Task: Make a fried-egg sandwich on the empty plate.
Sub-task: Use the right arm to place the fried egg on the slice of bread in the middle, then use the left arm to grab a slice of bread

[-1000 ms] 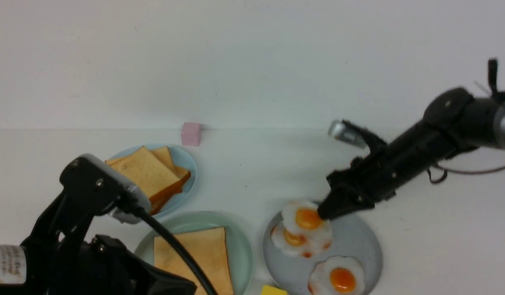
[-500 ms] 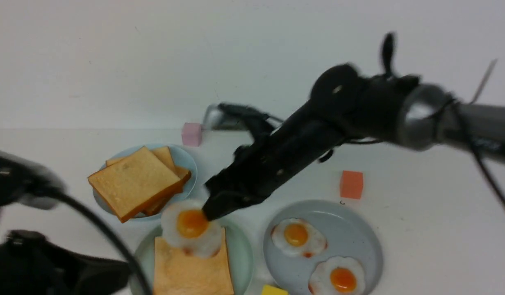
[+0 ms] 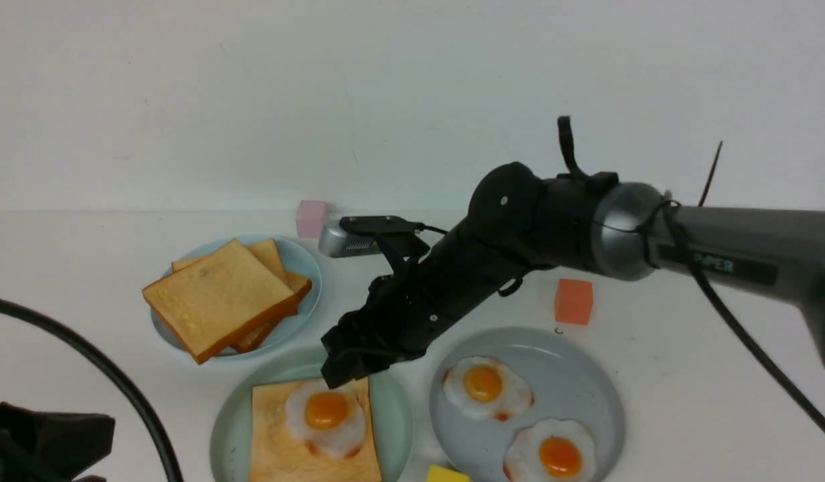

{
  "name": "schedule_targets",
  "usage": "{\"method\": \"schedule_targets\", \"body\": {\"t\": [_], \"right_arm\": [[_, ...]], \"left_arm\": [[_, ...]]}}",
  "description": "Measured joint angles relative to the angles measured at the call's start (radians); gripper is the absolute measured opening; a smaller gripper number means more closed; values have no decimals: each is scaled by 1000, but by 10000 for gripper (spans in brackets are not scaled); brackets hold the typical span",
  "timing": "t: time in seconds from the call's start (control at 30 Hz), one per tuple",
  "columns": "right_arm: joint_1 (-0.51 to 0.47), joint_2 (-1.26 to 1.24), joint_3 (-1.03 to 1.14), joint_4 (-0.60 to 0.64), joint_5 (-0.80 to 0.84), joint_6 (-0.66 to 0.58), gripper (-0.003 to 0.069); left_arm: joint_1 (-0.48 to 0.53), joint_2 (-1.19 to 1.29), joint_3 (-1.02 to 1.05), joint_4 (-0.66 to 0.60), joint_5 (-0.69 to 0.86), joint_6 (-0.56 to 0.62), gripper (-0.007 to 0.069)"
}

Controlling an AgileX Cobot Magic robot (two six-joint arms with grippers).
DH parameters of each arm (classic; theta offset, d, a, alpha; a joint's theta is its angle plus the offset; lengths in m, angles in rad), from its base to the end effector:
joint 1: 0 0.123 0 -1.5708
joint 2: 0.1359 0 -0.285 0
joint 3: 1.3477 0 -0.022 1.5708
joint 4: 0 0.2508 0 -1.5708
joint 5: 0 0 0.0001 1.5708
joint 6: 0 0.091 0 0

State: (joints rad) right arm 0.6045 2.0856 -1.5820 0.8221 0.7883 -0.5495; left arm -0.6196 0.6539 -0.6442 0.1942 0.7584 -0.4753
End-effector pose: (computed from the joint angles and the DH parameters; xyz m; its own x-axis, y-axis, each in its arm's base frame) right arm 0.3448 0.2957 0.2023 -0.7669 -0.4265 -0.4796 -0.6374 0.5930 0.4919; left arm 0.1033 -0.0588 0.3106 -0.6393 0.0575 -0.7668 0.2981 0.9377 -0.1783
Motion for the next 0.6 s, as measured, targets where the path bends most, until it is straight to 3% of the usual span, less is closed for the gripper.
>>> {"method": "schedule_targets", "body": {"t": [0.17,0.37,0.5,0.57,0.6], "right_arm": [[-36,-120,-12,-42,66,8,416],[-87,-310,-109,-236,246,159,420],[-64,-432,-113,-410,340,274,402],[-51,-464,-100,-425,346,289,399],[-28,-505,-63,-438,349,299,395]], "left_arm": [[0,39,18,1,-63,-8,28],[7,212,3,15,-138,-35,28],[117,362,-87,9,-163,-45,29],[158,392,-113,-3,-163,-39,29],[237,440,-153,-40,-157,-7,29]]}}
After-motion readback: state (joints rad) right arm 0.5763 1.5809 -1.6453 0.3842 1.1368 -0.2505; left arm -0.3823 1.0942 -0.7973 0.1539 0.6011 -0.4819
